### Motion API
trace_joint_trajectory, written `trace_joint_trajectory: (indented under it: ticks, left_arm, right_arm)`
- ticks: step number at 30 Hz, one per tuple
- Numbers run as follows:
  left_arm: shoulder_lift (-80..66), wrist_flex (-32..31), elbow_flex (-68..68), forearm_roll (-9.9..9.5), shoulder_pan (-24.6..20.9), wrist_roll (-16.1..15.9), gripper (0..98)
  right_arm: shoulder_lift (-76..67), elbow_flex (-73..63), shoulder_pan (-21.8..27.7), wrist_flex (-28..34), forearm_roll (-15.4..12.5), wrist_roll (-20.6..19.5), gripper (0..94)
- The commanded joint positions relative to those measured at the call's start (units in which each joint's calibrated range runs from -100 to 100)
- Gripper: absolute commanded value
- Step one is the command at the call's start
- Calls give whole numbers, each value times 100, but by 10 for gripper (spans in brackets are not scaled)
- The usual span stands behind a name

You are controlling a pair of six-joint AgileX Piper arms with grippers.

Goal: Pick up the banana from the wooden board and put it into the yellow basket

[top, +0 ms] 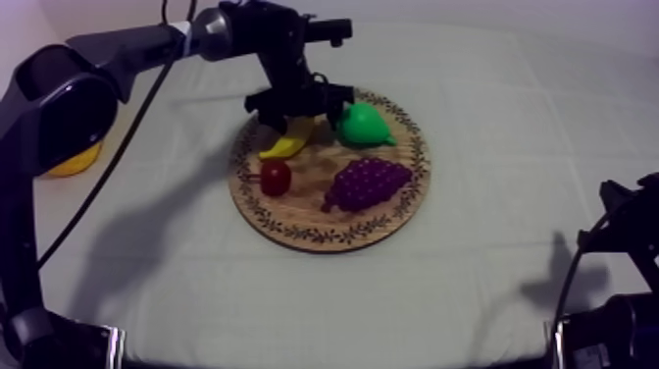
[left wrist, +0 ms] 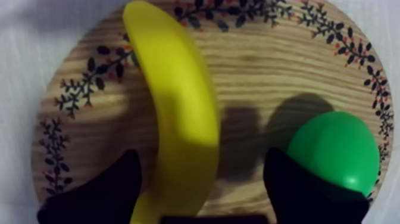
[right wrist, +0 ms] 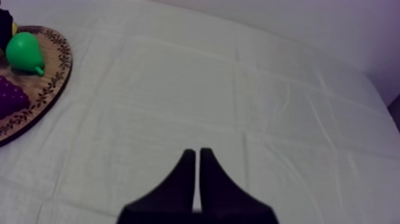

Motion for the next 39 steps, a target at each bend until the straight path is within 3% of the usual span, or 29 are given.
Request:
trace_joint_trajectory:
  ticks: [1, 14, 20, 39]
  left_arm:
    - [11, 4, 33, -7, -9, 14, 671]
    - [-21, 4, 172, -30, -51, 4, 247]
    - [-435, 174, 212, -168, -28, 56, 225]
    - [-3858, 852, 768, -1233, -209, 187, 222]
  right_arm:
    - [-4, -3, 3, 0, -2, -1, 6]
    - [-4, -3, 3, 0, -2, -1, 6]
    - [-4, -3, 3, 0, -2, -1, 6]
    - [-4, -3, 3, 0, -2, -1, 6]
